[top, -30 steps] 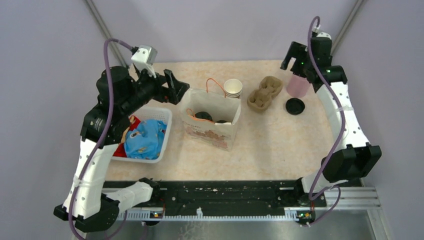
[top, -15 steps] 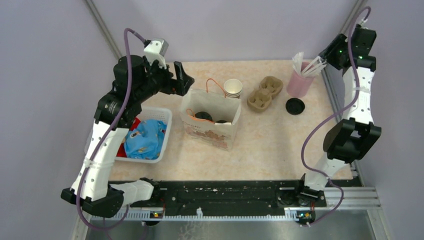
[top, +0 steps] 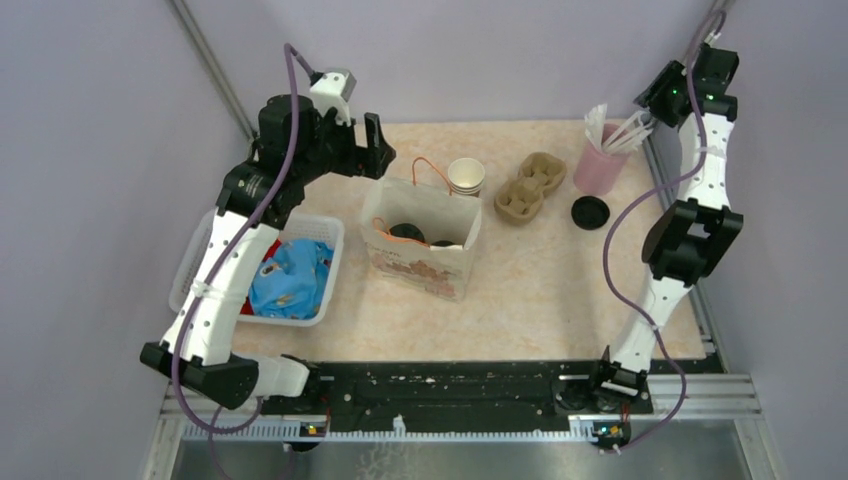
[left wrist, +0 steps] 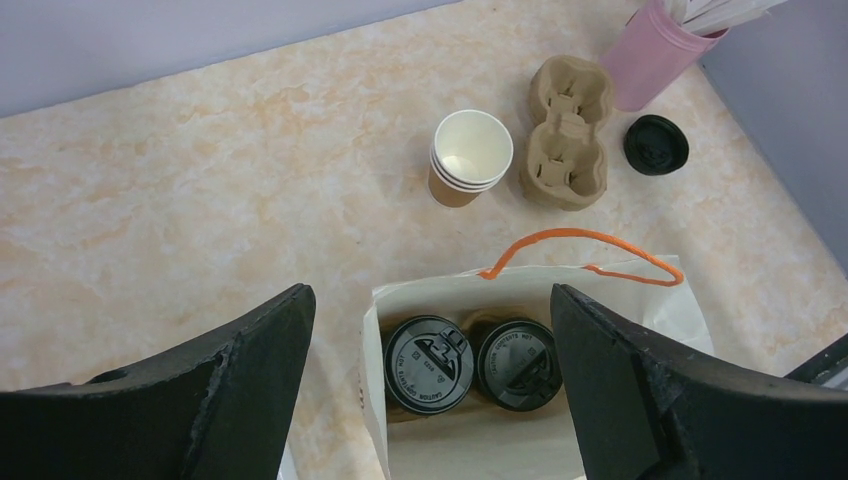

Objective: Pack the takeout coffee

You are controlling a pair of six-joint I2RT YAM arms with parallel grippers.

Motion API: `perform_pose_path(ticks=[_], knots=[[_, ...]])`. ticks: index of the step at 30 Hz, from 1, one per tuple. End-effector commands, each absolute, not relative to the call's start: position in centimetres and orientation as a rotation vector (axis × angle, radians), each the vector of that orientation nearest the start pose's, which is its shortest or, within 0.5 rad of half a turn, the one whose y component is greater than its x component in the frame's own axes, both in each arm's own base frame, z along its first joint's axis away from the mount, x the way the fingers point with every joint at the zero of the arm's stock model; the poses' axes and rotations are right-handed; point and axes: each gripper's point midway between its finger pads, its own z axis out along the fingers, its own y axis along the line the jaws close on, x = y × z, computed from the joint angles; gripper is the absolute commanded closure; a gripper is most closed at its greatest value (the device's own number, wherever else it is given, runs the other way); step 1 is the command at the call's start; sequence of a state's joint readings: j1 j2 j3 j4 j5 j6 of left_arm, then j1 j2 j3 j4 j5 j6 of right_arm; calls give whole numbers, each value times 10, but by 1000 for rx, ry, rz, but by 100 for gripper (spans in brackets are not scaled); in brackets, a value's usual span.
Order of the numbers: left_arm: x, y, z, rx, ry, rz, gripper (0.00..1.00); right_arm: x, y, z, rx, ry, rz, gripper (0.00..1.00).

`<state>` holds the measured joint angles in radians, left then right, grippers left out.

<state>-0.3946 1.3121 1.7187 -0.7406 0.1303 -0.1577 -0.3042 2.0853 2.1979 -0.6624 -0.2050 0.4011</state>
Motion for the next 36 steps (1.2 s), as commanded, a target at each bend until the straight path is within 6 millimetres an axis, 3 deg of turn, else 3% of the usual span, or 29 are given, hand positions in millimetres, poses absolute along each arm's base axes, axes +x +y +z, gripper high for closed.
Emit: perform_pose_path(ticks=[1, 5, 11, 14, 19, 28, 36], knots=[[345, -168, 425, 320, 1833, -477, 7, 583, -143, 280, 566, 1985, 163, 46], [353, -163, 422, 308, 1849, -456, 7, 601, -150, 254, 564, 1997, 161, 43], [368, -162, 421, 285, 1865, -451, 7, 622, -144, 240, 555, 1975, 248, 51], [372, -162, 421, 267, 1868, -455, 8, 629, -142, 242, 542, 1954, 273, 54], [375, -160, 420, 235, 1871, -461, 8, 635, -139, 251, 521, 1926, 302, 68], [371, -159, 419, 219, 1874, -475, 9, 635, -134, 261, 498, 1914, 324, 65], [368, -160, 417, 224, 1878, -492, 9, 627, -139, 256, 492, 1951, 274, 80]])
